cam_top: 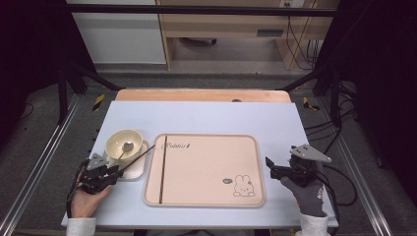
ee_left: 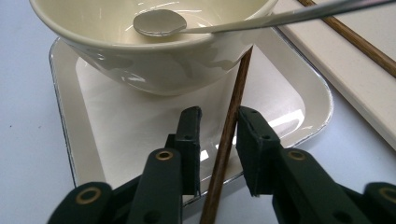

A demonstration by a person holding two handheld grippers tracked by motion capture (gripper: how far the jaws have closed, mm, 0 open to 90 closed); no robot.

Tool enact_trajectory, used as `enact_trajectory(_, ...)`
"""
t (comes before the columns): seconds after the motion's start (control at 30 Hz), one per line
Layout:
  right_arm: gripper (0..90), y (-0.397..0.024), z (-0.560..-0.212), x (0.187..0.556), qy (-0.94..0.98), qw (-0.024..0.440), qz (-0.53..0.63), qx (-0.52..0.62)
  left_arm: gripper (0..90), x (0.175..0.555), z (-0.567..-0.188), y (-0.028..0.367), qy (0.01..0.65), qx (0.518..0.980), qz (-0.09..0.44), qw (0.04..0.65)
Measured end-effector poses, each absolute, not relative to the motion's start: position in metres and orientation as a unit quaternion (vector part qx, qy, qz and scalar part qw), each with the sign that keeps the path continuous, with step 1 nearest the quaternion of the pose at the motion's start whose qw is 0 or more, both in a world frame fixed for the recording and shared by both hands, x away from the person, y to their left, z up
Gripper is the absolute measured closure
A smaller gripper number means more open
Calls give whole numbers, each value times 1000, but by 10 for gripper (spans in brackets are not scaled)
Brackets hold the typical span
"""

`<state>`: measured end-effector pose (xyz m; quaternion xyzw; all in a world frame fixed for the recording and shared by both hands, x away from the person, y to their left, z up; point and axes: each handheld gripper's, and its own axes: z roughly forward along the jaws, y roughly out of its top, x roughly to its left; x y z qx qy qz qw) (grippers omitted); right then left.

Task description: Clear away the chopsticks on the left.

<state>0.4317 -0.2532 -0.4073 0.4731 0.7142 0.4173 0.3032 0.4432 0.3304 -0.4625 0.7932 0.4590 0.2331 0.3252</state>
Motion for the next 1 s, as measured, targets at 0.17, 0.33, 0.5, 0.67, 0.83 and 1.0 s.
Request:
enact_trajectory(0.17, 34, -253, -408, 432, 716, 304, 416, 472, 771, 443, -463, 330, 459, 792, 232, 328)
enact_trajectory(0.33, 33, -253, -407, 432, 714, 302, 418, 474, 797, 443, -462, 329, 452, 798, 225, 329)
enact_trajectory(0.5, 33, -254, -407, 432, 714, 304, 417, 473, 824, 441, -462, 325, 446, 801, 220, 335)
enact_trajectory(0.67, 32, -254, -407, 431, 714, 304, 418, 473, 849, 440, -461, 320, 441, 805, 217, 333)
enact_trajectory(0.83, 32, -255, -406, 431, 711, 302, 419, 476, 850, 438, -459, 319, 441, 803, 217, 336)
enact_trajectory(1.0, 30, -256, -406, 431, 711, 304, 420, 475, 850, 435, -456, 316, 440, 802, 219, 340)
